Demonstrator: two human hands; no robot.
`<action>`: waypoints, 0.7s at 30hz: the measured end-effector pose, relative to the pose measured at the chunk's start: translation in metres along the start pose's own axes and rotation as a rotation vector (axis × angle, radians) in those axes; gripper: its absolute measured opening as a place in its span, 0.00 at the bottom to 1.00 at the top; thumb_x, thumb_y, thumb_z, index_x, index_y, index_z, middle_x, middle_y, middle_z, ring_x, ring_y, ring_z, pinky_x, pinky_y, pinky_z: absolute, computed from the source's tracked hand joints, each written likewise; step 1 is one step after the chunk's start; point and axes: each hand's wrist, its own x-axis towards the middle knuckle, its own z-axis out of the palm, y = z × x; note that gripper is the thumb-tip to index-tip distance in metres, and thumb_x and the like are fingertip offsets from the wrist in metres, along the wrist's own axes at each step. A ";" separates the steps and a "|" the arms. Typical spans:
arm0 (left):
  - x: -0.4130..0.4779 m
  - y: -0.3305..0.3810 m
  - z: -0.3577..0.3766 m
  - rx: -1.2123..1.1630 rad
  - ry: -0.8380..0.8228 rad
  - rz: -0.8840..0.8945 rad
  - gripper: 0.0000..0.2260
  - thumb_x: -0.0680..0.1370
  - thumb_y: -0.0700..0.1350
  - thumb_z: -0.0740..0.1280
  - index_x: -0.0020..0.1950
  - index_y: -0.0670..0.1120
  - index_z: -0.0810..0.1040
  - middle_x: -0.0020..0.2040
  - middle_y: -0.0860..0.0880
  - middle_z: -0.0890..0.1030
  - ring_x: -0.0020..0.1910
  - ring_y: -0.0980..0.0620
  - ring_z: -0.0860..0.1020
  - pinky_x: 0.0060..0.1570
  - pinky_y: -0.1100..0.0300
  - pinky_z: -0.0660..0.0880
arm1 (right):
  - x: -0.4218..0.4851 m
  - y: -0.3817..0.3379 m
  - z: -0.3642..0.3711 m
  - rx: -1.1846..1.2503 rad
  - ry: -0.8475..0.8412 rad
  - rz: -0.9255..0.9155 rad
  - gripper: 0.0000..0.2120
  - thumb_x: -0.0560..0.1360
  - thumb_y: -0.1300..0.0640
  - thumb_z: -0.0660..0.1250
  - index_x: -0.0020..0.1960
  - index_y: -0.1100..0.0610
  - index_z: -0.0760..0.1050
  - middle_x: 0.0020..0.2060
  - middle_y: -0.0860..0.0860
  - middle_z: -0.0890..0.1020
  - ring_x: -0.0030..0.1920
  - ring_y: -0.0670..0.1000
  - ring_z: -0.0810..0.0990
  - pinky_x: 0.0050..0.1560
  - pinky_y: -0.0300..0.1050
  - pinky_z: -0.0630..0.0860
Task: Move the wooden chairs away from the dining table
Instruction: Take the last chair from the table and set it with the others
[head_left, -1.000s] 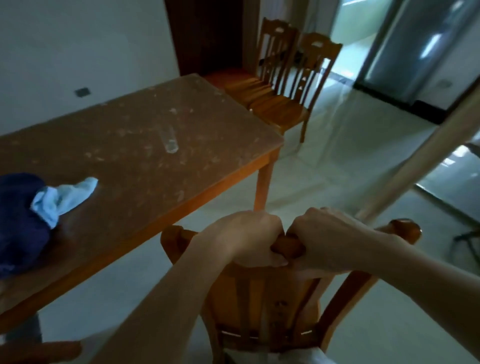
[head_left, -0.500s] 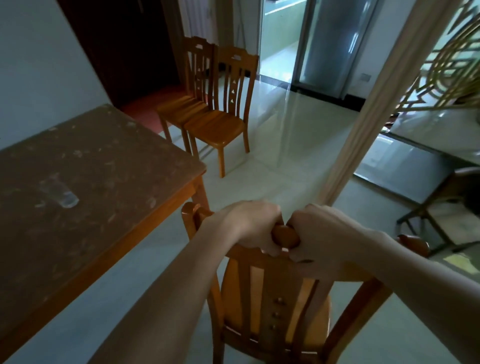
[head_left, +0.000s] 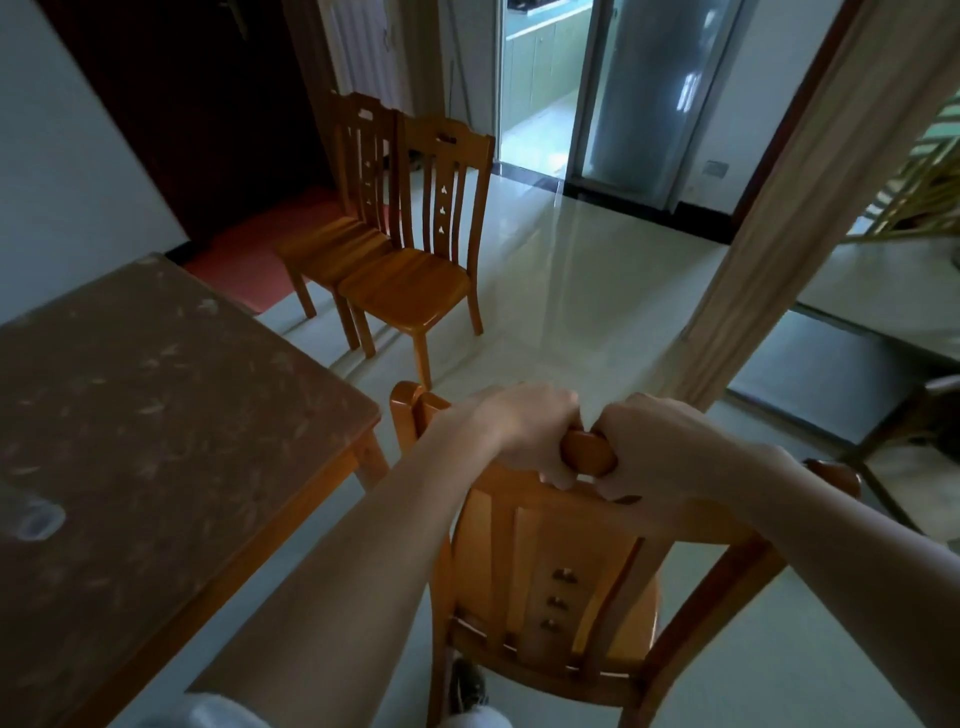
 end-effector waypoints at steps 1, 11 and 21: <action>0.009 -0.012 -0.006 0.007 0.006 0.005 0.08 0.70 0.52 0.79 0.44 0.51 0.87 0.32 0.57 0.83 0.29 0.65 0.76 0.27 0.70 0.65 | 0.013 0.003 -0.004 0.006 0.007 0.009 0.06 0.62 0.46 0.70 0.30 0.46 0.74 0.24 0.44 0.77 0.25 0.44 0.78 0.26 0.41 0.74; 0.106 -0.128 -0.075 0.001 0.024 -0.010 0.06 0.68 0.51 0.79 0.39 0.51 0.85 0.30 0.57 0.84 0.27 0.65 0.79 0.30 0.66 0.74 | 0.162 0.034 -0.060 0.030 -0.010 0.056 0.06 0.65 0.48 0.72 0.34 0.45 0.75 0.30 0.46 0.80 0.28 0.47 0.79 0.27 0.39 0.70; 0.221 -0.215 -0.133 0.022 0.010 -0.092 0.07 0.70 0.49 0.80 0.42 0.55 0.83 0.31 0.60 0.82 0.28 0.66 0.80 0.29 0.69 0.74 | 0.314 0.108 -0.090 0.071 0.054 -0.006 0.05 0.65 0.50 0.73 0.37 0.49 0.78 0.28 0.46 0.79 0.28 0.47 0.78 0.28 0.39 0.72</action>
